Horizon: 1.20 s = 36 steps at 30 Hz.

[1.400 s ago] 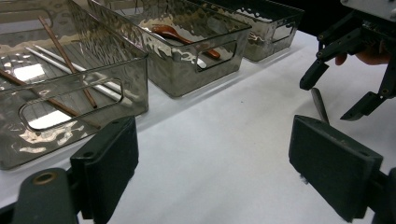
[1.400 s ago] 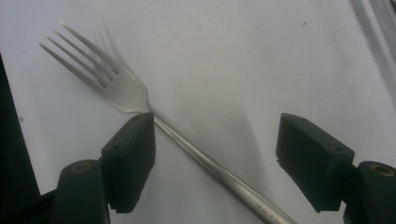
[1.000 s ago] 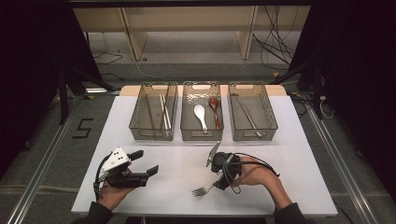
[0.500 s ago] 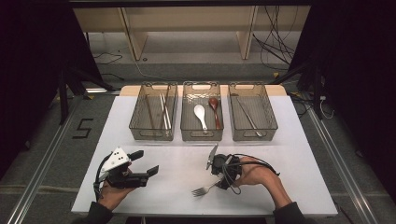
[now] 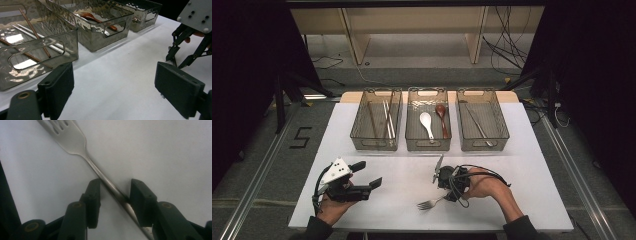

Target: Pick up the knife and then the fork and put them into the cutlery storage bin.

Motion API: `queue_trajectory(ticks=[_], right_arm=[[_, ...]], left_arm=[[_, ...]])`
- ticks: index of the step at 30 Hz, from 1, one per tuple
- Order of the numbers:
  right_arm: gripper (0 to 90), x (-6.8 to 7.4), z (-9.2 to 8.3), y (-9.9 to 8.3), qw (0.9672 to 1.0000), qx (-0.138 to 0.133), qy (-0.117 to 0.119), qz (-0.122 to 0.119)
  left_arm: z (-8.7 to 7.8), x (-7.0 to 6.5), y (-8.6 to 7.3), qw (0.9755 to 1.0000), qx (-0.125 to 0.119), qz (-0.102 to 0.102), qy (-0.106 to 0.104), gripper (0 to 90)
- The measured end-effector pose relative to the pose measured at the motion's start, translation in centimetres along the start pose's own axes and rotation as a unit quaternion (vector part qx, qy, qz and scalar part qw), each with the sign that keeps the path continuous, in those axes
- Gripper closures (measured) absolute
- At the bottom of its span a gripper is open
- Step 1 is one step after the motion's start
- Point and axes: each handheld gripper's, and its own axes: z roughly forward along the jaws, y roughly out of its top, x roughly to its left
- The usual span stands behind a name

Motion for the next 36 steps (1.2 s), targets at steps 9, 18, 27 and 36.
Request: queue_trajectory(ticks=[9,18,27,36], right_arm=[[76.2,0.8,0.0,0.4,0.9996,0.011,-0.001,-0.024],[81.8,1.0,0.0,0.6,0.9990,0.017,0.003,-0.042],[83.9,1.2,0.0,0.6,0.9983,0.018,0.002,-0.055],[84.5,1.1,-0.1,0.5,0.9985,0.001,-0.021,-0.051]], left_arm=[[0.0,0.0,0.0,1.0000,0.002,0.002,0.000,15.7],[0.0,0.0,0.0,1.0000,0.003,0.002,0.000,15.7],[0.0,0.0,0.0,1.0000,0.003,0.003,0.001,15.8],[-0.1,0.0,0.0,1.0000,0.001,0.002,0.001,15.8]])
